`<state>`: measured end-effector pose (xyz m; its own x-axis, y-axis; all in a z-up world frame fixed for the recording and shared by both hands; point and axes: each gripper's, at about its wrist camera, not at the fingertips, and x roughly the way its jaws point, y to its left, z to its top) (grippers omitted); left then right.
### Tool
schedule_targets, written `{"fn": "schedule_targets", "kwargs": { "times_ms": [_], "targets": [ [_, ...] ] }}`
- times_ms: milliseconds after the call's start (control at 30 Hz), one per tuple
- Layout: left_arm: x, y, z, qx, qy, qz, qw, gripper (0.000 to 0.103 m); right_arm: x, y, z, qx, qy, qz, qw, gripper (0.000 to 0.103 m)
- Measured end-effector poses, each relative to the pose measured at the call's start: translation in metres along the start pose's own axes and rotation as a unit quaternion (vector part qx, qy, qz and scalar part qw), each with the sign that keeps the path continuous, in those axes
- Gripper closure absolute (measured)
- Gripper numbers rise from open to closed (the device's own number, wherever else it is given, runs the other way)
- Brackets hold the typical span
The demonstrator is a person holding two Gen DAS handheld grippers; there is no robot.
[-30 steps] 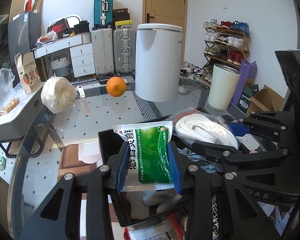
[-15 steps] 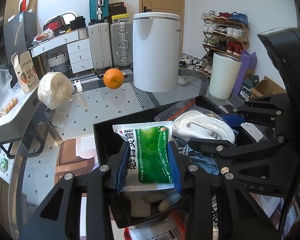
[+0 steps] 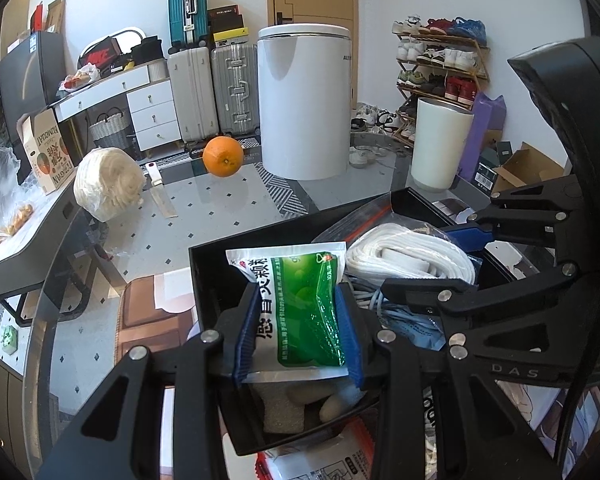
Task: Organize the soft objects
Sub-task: 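Open both tools to drop the sachet and rope coil into the box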
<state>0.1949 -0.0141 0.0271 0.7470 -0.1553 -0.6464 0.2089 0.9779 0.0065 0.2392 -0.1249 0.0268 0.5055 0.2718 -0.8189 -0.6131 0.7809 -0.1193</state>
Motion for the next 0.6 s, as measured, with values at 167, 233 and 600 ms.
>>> {"fn": "schedule_targets", "kwargs": {
  "times_ms": [167, 233, 600],
  "targets": [
    [-0.003, 0.002, -0.002, -0.007, -0.007, -0.013, 0.9999, 0.057, -0.005, -0.005, -0.003, -0.016, -0.018, 0.023, 0.999, 0.058],
    [-0.006, 0.004, -0.003, -0.014, -0.011, -0.01, 0.9998, 0.051, -0.011, -0.005, -0.005, -0.019, -0.029, 0.01, 0.999, 0.051],
    [-0.041, 0.007, -0.009, -0.032, -0.044, -0.011, 0.9985, 0.004, -0.051, -0.016, -0.021, 0.027, -0.083, -0.005, 0.996, 0.013]
  ]
}}
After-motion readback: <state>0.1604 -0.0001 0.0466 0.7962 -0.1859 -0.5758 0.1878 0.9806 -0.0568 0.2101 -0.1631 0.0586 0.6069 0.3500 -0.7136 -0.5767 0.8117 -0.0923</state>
